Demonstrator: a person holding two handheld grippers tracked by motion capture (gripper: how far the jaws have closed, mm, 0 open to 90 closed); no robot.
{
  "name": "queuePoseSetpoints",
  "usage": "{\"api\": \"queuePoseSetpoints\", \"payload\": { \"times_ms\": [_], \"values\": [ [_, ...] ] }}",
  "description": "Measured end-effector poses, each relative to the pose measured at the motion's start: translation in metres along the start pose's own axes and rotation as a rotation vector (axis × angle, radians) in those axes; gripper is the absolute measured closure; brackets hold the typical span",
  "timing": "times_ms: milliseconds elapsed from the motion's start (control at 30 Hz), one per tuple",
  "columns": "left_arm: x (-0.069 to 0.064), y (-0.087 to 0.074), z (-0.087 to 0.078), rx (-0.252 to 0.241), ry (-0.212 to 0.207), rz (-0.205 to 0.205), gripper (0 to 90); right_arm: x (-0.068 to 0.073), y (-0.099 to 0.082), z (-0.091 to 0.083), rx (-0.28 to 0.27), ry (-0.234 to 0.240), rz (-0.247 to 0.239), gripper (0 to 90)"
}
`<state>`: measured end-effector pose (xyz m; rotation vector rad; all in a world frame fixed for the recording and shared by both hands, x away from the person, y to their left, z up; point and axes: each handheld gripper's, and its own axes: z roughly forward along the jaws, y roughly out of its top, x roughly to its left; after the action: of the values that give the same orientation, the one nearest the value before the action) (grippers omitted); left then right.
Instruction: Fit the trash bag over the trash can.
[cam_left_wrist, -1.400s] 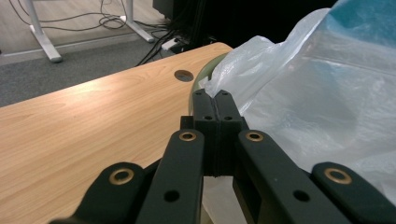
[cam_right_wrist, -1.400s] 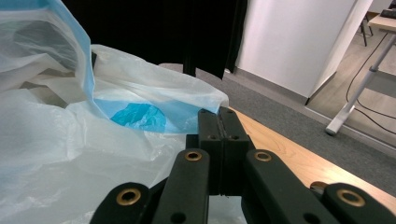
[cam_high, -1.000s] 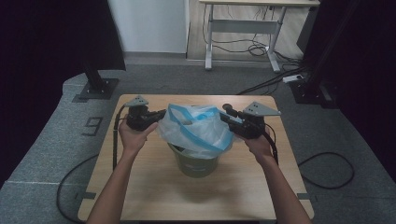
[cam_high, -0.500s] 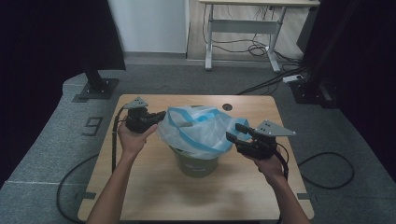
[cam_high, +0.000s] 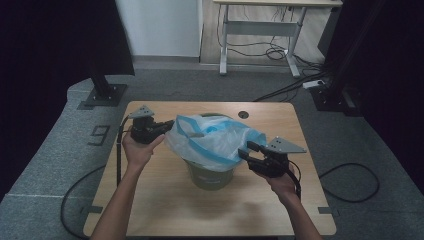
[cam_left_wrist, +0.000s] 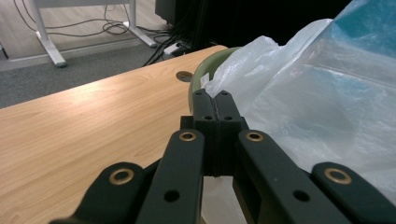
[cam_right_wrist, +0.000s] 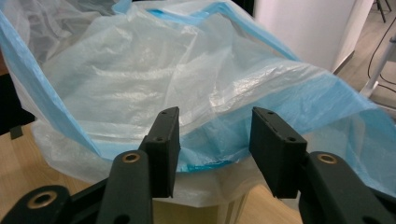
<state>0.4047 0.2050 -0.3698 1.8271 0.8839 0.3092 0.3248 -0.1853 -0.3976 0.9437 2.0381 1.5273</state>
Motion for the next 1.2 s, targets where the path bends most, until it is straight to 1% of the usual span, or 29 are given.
{"api": "queuePoseSetpoints", "payload": {
  "times_ms": [100, 200, 333, 433, 500, 533, 633, 700, 800, 867, 933, 1000, 1067, 1133, 1200],
  "values": [
    [0.000, -0.002, 0.000, 0.001, 0.000, -0.003, 90.0, 0.000, -0.002, 0.000, 0.000, -0.012, 0.005, 56.0],
    [0.000, -0.003, 0.001, 0.002, -0.002, -0.005, 90.0, 0.001, -0.002, -0.001, -0.007, -0.026, 0.004, 62.3],
    [0.000, -0.004, 0.001, 0.000, -0.001, -0.005, 90.0, 0.007, 0.000, -0.004, -0.001, -0.062, -0.034, 77.5],
    [-0.001, -0.004, 0.001, -0.001, -0.001, -0.003, 90.0, 0.010, 0.001, -0.005, 0.007, -0.068, -0.038, 87.8],
    [-0.001, -0.004, 0.000, -0.002, 0.002, 0.000, 90.0, 0.012, 0.001, -0.007, 0.010, -0.079, -0.043, 88.5],
    [0.000, -0.004, -0.001, -0.003, 0.001, -0.001, 90.0, 0.014, 0.000, -0.009, 0.003, -0.078, -0.045, 88.7],
    [0.001, -0.006, -0.003, -0.003, 0.002, -0.001, 90.0, 0.019, -0.003, -0.017, -0.032, -0.063, -0.040, 88.9],
    [0.002, -0.008, -0.005, -0.002, 0.001, 0.001, 90.0, 0.025, -0.007, -0.025, -0.049, -0.043, -0.043, 88.9],
    [0.003, -0.012, -0.008, 0.000, 0.003, 0.002, 90.0, 0.031, -0.013, -0.033, -0.053, -0.021, -0.042, 88.9],
    [0.003, -0.016, -0.009, 0.001, 0.005, -0.001, 90.0, 0.035, -0.018, -0.038, -0.059, -0.016, -0.053, 88.9],
    [0.004, -0.019, -0.010, 0.006, 0.007, -0.001, 90.0, 0.041, -0.023, -0.045, -0.068, 0.000, -0.062, 88.9],
    [0.004, -0.022, -0.010, 0.012, 0.010, -0.007, 90.0, 0.045, -0.028, -0.047, -0.060, 0.016, -0.068, 88.9],
    [0.006, -0.025, -0.010, 0.016, 0.012, -0.009, 90.0, 0.052, -0.037, -0.048, -0.035, 0.041, -0.081, 88.9],
    [0.007, -0.028, -0.010, 0.017, 0.015, -0.012, 90.0, 0.055, -0.046, -0.048, -0.016, 0.056, -0.090, 88.9],
    [0.008, -0.030, -0.010, 0.021, 0.016, -0.016, 90.0, 0.057, -0.056, -0.046, 0.002, 0.069, -0.088, 88.9]
  ]
}}
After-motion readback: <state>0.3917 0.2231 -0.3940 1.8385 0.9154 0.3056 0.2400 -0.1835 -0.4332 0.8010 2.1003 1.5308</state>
